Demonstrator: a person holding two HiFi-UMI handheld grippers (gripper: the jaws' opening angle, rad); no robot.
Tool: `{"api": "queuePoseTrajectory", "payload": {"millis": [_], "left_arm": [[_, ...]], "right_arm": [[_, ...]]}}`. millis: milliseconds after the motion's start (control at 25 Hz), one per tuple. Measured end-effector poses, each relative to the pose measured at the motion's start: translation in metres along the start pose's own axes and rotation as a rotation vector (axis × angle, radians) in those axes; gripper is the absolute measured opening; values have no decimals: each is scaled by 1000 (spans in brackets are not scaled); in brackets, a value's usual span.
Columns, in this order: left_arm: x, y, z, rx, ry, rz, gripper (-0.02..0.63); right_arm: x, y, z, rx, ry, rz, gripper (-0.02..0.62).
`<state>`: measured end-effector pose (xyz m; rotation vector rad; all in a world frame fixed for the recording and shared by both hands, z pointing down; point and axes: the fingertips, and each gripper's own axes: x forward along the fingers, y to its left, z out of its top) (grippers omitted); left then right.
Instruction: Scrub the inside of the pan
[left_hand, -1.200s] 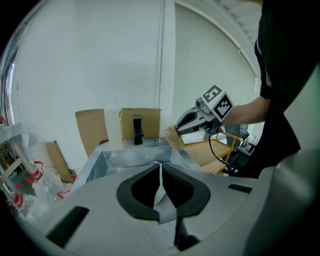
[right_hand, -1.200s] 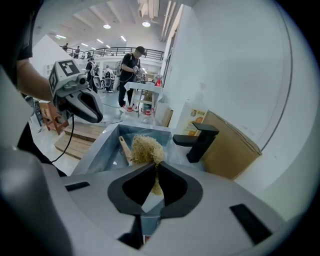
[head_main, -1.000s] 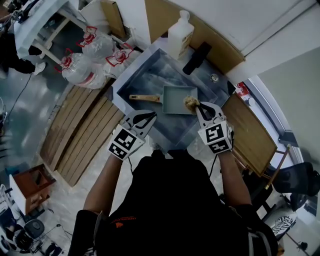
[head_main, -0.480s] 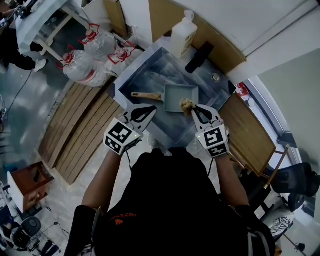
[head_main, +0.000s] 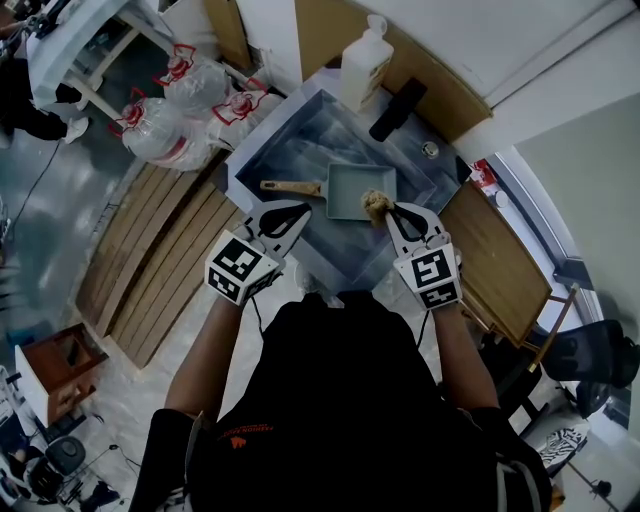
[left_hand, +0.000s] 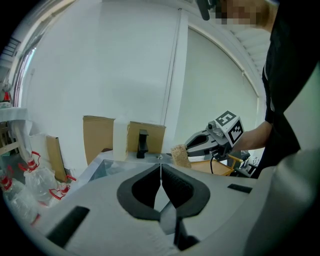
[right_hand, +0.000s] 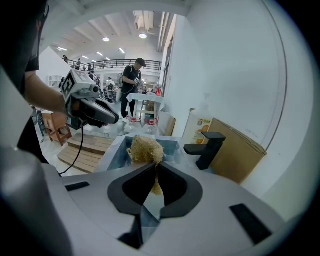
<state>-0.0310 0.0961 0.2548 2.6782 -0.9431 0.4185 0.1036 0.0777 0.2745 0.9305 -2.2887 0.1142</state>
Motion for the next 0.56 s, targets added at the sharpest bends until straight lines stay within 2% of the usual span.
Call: {"api": "queuePoseTrajectory", "payload": {"millis": [560], "left_arm": [[4,7,6,-3,-20,25,26]], "right_arm": [[1,-13,3,1,-8,-12,25]]}}
